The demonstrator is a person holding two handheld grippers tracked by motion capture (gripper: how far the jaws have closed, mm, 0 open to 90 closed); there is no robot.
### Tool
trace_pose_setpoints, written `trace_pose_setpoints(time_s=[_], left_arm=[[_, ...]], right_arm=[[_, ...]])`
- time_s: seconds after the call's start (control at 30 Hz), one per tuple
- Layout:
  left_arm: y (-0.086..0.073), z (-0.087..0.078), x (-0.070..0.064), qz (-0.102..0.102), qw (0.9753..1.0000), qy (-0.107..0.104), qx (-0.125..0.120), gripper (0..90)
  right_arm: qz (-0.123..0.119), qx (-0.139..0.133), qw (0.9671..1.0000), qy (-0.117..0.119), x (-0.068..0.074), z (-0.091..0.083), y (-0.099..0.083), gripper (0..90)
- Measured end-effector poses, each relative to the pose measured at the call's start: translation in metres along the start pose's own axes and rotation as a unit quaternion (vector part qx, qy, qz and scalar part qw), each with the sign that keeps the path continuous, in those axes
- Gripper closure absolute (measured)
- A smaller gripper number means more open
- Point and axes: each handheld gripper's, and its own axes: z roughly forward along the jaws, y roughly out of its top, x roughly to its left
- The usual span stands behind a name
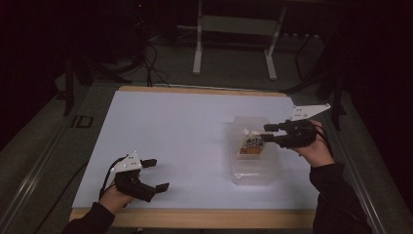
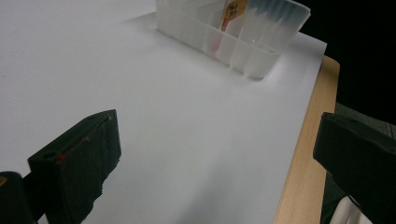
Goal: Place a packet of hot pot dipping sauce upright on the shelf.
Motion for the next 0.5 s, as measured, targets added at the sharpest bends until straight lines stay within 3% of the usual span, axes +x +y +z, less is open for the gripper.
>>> trace_pose_setpoints(time_s=[0.1,0.33,0.5], left_arm=[[0.0,0.001,-0.001,0.0,1.0,0.001,0.001,1.0],[-0.001,0.002,-0.003,0.009,0.9999,0.0,0.006,1.0],[-0.002,0.003,-0.004,0.016,0.9998,0.005,0.013,1.0]], right_arm=[[-0.003,0.003,1.0,0.0,0.009,0.002,0.001,44.1],[-0.003,-0.007,1.0,0.003,0.028,0.003,0.002,32.4],[0.004,-0.024,0.9996,-0.015,0.041,0.001,-0.002,21.8]])
